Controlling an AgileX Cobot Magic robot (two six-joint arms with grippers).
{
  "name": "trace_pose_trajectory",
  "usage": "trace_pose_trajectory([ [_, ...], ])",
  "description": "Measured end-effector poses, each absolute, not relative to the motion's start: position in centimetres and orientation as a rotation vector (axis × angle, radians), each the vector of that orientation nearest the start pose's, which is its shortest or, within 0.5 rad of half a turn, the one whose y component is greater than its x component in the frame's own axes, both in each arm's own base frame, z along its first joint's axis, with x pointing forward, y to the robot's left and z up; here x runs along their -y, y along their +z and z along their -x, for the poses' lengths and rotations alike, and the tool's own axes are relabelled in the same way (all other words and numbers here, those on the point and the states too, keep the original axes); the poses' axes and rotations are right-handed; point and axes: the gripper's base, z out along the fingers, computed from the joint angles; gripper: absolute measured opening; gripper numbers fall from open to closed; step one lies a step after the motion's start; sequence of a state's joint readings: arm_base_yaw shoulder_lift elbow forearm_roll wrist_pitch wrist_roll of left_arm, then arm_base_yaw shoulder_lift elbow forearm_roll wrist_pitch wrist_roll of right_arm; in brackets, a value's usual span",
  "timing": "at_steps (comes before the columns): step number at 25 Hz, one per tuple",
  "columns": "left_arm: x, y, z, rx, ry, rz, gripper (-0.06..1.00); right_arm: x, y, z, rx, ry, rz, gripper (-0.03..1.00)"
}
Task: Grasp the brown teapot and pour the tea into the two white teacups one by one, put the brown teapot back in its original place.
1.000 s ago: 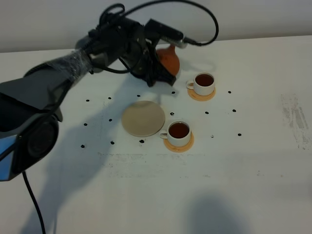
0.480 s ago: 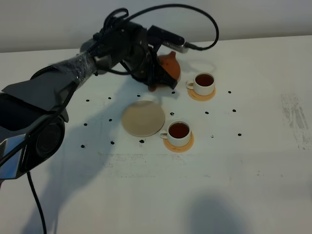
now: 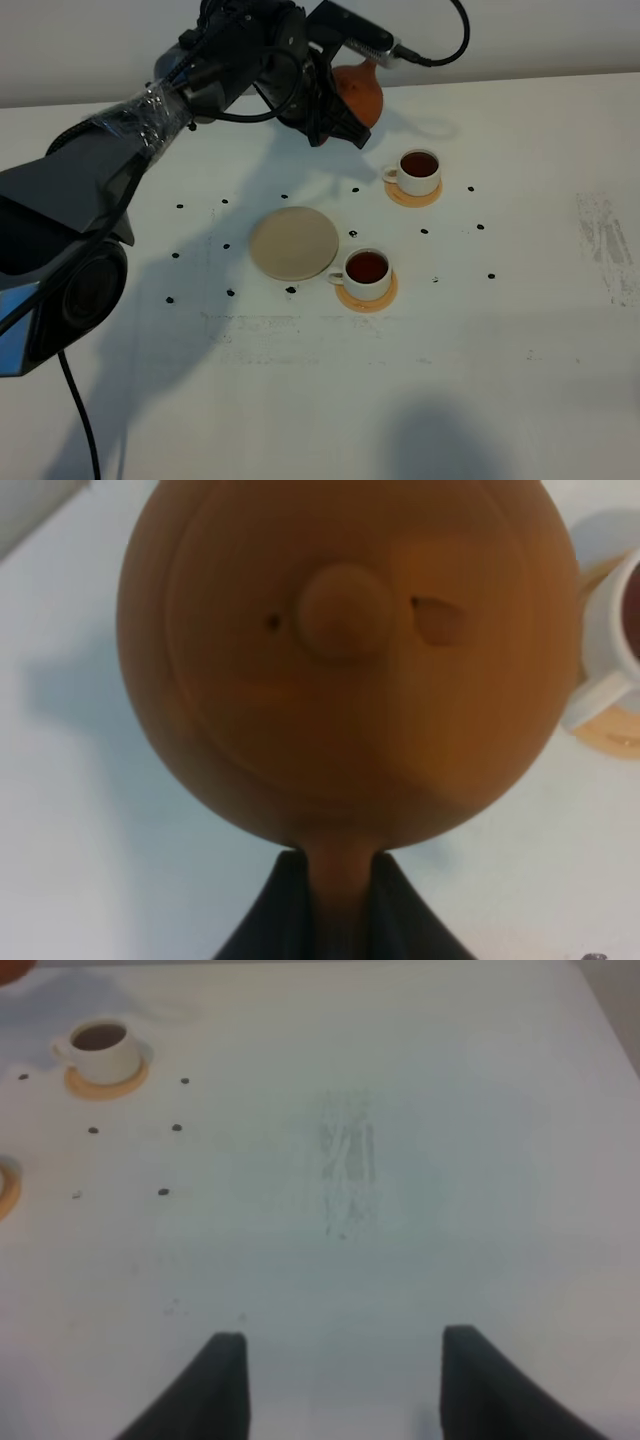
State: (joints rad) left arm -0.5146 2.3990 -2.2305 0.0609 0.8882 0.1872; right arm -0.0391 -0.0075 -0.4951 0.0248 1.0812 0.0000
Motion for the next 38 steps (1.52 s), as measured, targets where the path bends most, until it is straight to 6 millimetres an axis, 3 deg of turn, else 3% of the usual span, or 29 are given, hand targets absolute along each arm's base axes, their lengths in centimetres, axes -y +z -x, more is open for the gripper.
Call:
trace_pose_trajectory([
  [4, 26.1, 21.7, -46.2, -2.338, -0.055, -0.912, 0.1, -0.2, 27.4, 0.6, -2.062, 0.006, -0.039, 0.45],
  [10, 24.6, 19.0, -43.3, -2.382, -0.052, -0.95, 0.1, -0.2, 27.4, 0.6, -2.062, 0.006, -0.039, 0.45],
  [13, 23.6, 20.1, -41.5, -2.382, -0.053, -0.952, 0.1, -0.2, 27.4, 0.6, -2.062, 0.006, -0.039, 0.45],
  [18, 21.9, 23.7, -38.6, -2.344, -0.063, -0.932, 0.1, -0.2, 27.4, 0.6, -2.062, 0.006, -0.039, 0.45],
  [22, 20.7, 24.3, -36.5, -2.373, -0.07, -0.908, 0.1, -0.2, 27.4, 0.6, -2.062, 0.006, -0.039, 0.45],
  [29, 19.5, 21.4, -34.9, -2.469, -0.071, -0.877, 0.1, -0.2, 27.4, 0.6, -2.062, 0.006, -0.039, 0.45],
  [38, 18.6, 18.0, -35.3, -2.566, -0.074, -0.839, 0.1, -0.2, 27.4, 0.6, -2.062, 0.006, -0.039, 0.44],
])
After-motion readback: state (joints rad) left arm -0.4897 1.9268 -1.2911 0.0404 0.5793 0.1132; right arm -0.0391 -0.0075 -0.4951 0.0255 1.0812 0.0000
